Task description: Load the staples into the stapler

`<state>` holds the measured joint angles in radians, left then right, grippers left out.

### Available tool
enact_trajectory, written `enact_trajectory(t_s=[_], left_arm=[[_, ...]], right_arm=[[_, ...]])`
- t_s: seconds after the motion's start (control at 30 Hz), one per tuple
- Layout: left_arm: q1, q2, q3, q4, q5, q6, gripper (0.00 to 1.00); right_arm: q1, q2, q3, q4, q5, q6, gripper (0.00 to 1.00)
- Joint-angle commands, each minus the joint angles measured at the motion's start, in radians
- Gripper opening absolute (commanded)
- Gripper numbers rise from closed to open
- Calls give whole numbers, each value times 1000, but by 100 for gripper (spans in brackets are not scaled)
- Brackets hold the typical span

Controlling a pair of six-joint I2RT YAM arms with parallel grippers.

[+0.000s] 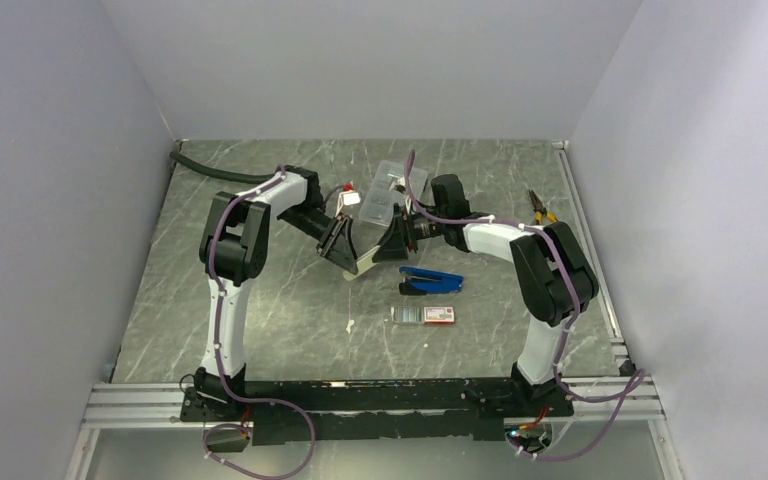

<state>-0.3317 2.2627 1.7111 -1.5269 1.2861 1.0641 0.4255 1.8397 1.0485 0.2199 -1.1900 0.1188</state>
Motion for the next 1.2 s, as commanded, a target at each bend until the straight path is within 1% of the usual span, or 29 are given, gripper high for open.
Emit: enact_trajectory(t_s=[0.0,0.1,0.13,0.2,0.27,0.33,0.37,0.4,0.43,0.53,0.63,0.73,0.8,0.87,0.97,1.17], left_arm=[[-7,-47,-30,23,20,-43,13],[-4,-63,-36,56,5,-74,18],[-3,-66,-37,65,2,-85,21],[2,-77,-39,87,-6,-112,29],[13,-95,-48,122,-28,-150,45],[39,-128,-71,200,-53,-227,63],[57,-147,-83,244,-71,-267,70],[76,-169,-94,285,-93,-302,87],[94,-192,-105,321,-127,-337,94],[114,-300,-175,482,-263,-443,95],[91,-418,-275,658,-378,-508,95],[25,-499,-365,786,-516,-515,95],[-38,-530,-416,861,-606,-496,95],[-76,-548,-449,921,-671,-464,95],[-103,-551,-473,992,-708,-433,95],[-150,-507,-473,1037,-765,-402,95]], right_arm=[[4,17,39,34,-65,10,43],[5,22,33,34,-59,17,15],[4,22,27,43,-55,25,13],[5,20,12,69,-44,48,11],[4,17,5,80,-19,71,9],[4,15,-2,95,23,112,7],[5,15,-7,106,46,140,6],[4,15,-11,112,74,166,6],[6,19,-15,118,103,197,6],[14,43,-17,136,184,305,5],[23,76,-11,164,255,430,4],[29,123,9,184,292,561,4],[35,156,21,208,295,640,3],[38,180,26,231,297,701,3],[43,204,31,253,285,748,2],[42,221,22,284,272,790,2]])
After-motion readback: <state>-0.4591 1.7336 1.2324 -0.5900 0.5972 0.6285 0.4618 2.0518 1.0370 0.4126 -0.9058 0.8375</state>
